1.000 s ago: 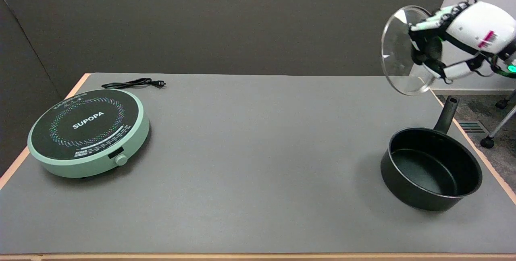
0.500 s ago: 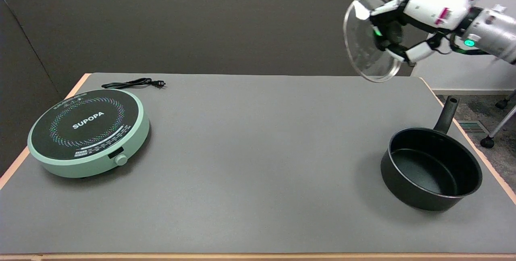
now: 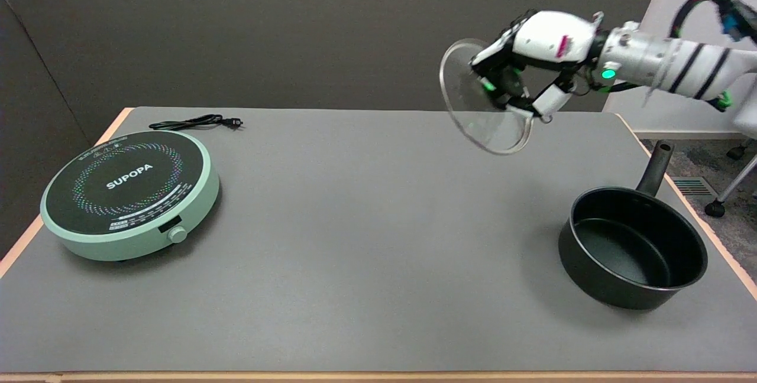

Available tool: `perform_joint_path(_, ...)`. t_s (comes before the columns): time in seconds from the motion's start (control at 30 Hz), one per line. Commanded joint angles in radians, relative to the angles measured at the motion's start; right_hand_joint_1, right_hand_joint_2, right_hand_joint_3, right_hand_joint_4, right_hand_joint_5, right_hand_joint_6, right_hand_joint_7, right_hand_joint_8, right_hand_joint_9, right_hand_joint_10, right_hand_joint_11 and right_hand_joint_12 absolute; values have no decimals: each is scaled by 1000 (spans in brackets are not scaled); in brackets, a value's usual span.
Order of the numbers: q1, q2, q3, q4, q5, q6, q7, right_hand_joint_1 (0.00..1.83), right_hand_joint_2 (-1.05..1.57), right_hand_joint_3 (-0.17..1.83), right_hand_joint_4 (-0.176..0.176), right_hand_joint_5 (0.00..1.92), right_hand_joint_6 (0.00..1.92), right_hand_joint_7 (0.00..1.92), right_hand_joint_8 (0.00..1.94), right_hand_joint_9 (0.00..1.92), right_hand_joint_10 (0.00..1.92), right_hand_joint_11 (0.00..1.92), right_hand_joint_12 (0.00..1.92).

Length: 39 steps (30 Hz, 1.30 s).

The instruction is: Place the pot lid onto the table.

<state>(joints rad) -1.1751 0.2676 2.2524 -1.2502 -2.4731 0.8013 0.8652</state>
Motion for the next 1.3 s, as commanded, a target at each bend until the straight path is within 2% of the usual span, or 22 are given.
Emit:
perform_joint_path(0.03,68,243,-208,-40,0,-159,135,1398,554,1265,176,729,1759,979,1582,907,1858,739,1345)
perform_joint_path(0.37,41,348,-253,-23,0,-252,136,1399,549,1275,176,736,1764,982,1585,910,1861,725,1310)
perform_joint_path(0.73,-73,468,-256,78,0,-277,136,1399,551,1274,176,737,1768,980,1588,911,1860,726,1297)
perform_joint_path(0.9,-101,486,-205,113,0,-313,129,1399,548,1275,176,739,1761,983,1584,909,1862,721,1297)
perform_joint_path(1.13,-176,470,-28,154,0,-332,127,1399,552,1262,176,740,1749,982,1574,908,1850,725,1277)
perform_joint_path(1.3,-175,540,-113,158,0,-327,133,1398,555,1260,176,739,1752,980,1577,906,1852,728,1286)
